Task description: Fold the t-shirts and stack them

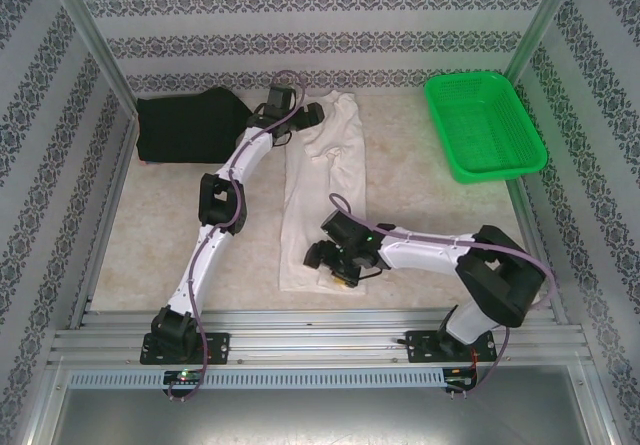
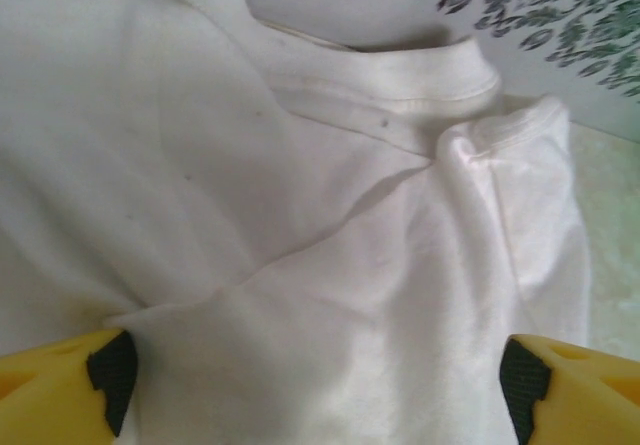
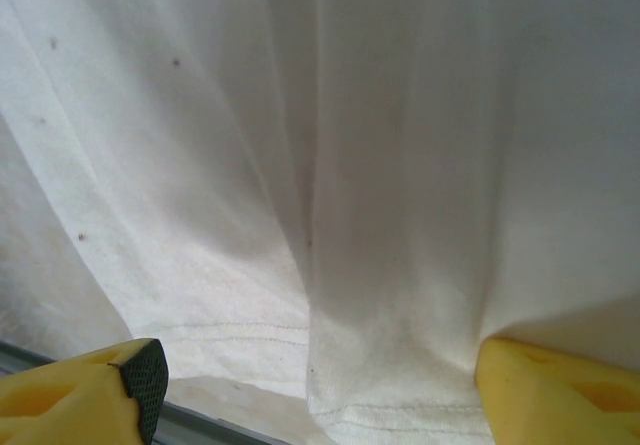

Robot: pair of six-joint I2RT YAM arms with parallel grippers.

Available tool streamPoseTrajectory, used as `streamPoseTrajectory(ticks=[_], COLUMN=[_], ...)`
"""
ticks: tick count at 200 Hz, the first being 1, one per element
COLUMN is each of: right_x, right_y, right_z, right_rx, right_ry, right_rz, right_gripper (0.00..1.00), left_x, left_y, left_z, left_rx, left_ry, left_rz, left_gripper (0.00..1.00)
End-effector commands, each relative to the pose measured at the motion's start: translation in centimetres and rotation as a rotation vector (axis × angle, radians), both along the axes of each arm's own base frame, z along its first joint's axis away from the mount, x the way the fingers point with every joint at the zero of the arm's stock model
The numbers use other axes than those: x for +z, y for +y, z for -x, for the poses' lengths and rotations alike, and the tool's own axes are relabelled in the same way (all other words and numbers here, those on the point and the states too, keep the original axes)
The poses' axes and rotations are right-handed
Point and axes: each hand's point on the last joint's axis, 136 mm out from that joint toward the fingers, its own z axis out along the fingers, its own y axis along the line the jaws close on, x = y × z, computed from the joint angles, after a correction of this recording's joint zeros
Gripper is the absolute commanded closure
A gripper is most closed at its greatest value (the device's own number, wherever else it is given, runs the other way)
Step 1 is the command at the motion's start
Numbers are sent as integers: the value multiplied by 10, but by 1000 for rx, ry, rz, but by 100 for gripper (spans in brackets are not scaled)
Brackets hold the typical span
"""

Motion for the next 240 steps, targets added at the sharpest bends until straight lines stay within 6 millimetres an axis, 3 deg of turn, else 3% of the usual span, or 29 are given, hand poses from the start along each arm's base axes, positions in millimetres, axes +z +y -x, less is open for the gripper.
streamPoseTrajectory(ticks=[1,20,37,56,71,83,94,118,120,141,162,203,224,240], right_x=[7,36,65,87,92,89,86,71,69,61,53,30,19,14], right_y=[13,5,-13,-36,-63,-79,-88,-100,-100,-87,-78,-72,-80,-84], right_z=[6,1,3,15,29,40,44,43,43,34,24,24,30,35], right_rx=[34,42,51,66,52,27,3,8,12,63,87,123,112,110], right_ry=[16,-50,-105,-132,-144,-125,-115,-115,-108,-121,-130,-66,-31,-11], right_rz=[1,13,37,52,70,30,-29,-73,-74,-128,-152,-167,-141,-127], right_gripper=[18,18,17,17,17,17,19,22,22,25,28,34,36,36], left_x=[35,104,180,255,289,295,289,243,246,186,142,62,34,24], left_y=[-9,-7,12,31,36,35,37,36,36,49,52,50,44,44], left_z=[-1,9,21,53,94,134,173,261,269,351,411,480,495,497], left_rx=[-62,-92,-74,-73,-93,-124,-132,-136,-133,-79,-65,-44,-34,-23], left_ry=[-46,-101,-170,-201,-155,-70,31,195,188,328,410,548,589,589], left_rz=[107,131,146,172,156,131,97,100,112,190,243,340,403,422], left_gripper=[0,0,0,0,0,0,1,4,4,7,10,21,21,22])
